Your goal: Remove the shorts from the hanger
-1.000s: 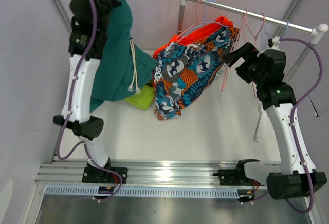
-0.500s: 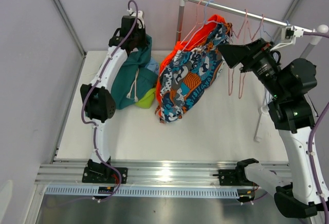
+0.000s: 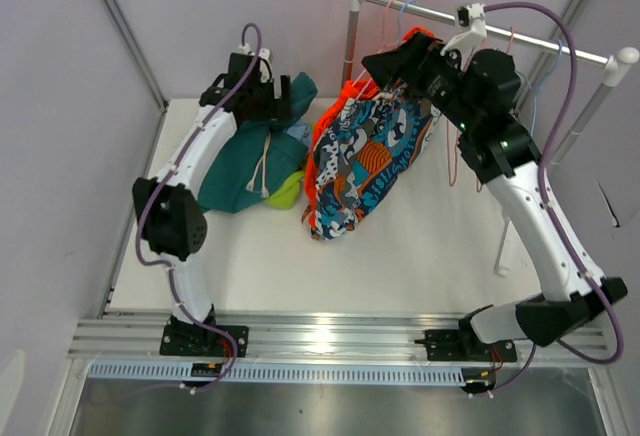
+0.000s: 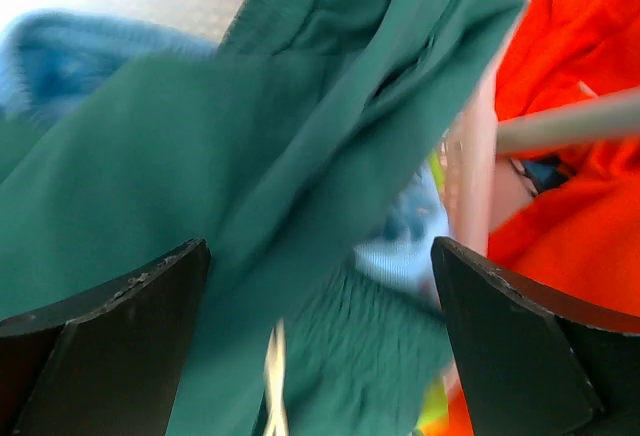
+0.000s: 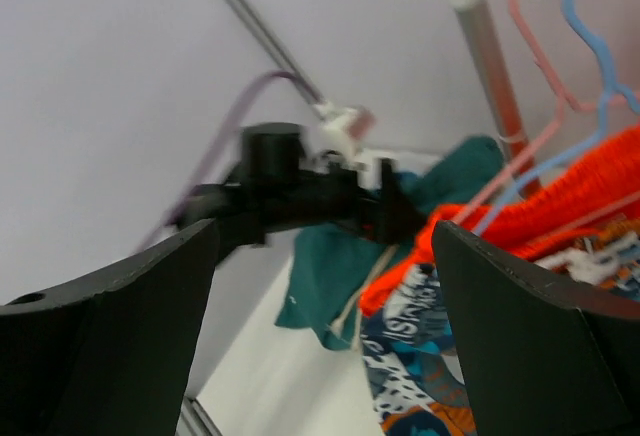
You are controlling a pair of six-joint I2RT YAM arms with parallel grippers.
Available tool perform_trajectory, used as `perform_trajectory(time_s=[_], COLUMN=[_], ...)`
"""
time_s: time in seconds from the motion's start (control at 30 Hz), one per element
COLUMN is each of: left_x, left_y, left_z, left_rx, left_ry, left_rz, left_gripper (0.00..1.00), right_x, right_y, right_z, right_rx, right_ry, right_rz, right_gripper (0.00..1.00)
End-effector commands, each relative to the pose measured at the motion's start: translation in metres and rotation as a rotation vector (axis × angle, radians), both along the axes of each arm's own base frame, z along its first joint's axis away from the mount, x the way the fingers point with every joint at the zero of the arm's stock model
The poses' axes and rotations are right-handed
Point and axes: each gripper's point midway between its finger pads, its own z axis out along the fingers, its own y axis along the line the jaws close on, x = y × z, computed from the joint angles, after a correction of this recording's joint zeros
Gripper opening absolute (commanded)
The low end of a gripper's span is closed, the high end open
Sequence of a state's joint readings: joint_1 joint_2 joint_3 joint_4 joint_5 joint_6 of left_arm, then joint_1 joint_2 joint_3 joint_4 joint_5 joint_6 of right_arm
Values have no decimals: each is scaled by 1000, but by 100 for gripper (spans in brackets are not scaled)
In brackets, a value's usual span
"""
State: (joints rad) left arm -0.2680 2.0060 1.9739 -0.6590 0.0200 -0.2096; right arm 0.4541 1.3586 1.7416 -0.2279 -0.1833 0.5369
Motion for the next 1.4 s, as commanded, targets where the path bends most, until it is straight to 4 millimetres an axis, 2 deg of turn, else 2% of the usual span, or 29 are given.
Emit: perform_trajectory(time_s=[0.0,0.03,0.1,0.13,0.2,0.23,0.27,0.3,0.37,0.43,0.6,0.7,0.77,0.8,0.87,0.9,1.0,1.13,1.2,1.23,1.37], left_x=[-49,-71,-94,-116,-144,-145,-159,-165,-177,-181,-186,-187,-188,-188,-189,-189,-190,-194,-199,-205,-236], left_y=[20,25,26,31,28,26,28,28,30,30,24,25,24,23,23,23,23,20,15,6,-28], left_z=[117,148,133,137,144,112,125,99,106,96,107,104,104,107,106,105,105,109,118,119,158], left_rx=[-46,-73,-69,-79,-114,-103,-117,-110,-121,-109,-136,-136,-142,-148,-152,-152,-153,-161,-184,-209,-293], left_ry=[-254,-319,-310,-335,-381,-323,-374,-344,-399,-407,-445,-442,-440,-446,-445,-443,-444,-462,-498,-506,-632], left_rz=[44,42,11,9,-42,-54,-62,-75,-84,-90,-115,-113,-114,-116,-118,-119,-121,-142,-182,-238,-426], left_gripper=[99,99,99,99,99,99,99,99,99,99,99,99,99,99,99,99,99,99,99,99,99], right_x=[22,27,40,45,54,59,63,69,74,82,95,101,106,106,108,108,106,99,94,87,66], right_y=[-13,-13,-13,-12,-9,-12,-13,-10,-11,-8,-3,-1,1,2,5,6,7,4,1,-3,-14], right_z=[-3,-10,-23,-28,-39,-42,-44,-49,-52,-60,-76,-83,-86,-87,-88,-89,-89,-82,-75,-66,-42], right_rx=[-31,-39,-52,-57,-65,-64,-65,-68,-66,-67,-67,-68,-68,-64,-59,-56,-54,-51,-45,-35,-6], right_ry=[1,16,44,56,69,77,78,89,94,113,148,160,165,167,172,176,180,173,167,150,122], right_rz=[-125,-139,-169,-178,-183,-214,-224,-227,-240,-248,-259,-265,-266,-265,-261,-259,-267,-274,-277,-278,-294], right_gripper=[92,90,86,85,79,78,76,73,70,66,63,61,51,39,28,17,0,0,0,0,0])
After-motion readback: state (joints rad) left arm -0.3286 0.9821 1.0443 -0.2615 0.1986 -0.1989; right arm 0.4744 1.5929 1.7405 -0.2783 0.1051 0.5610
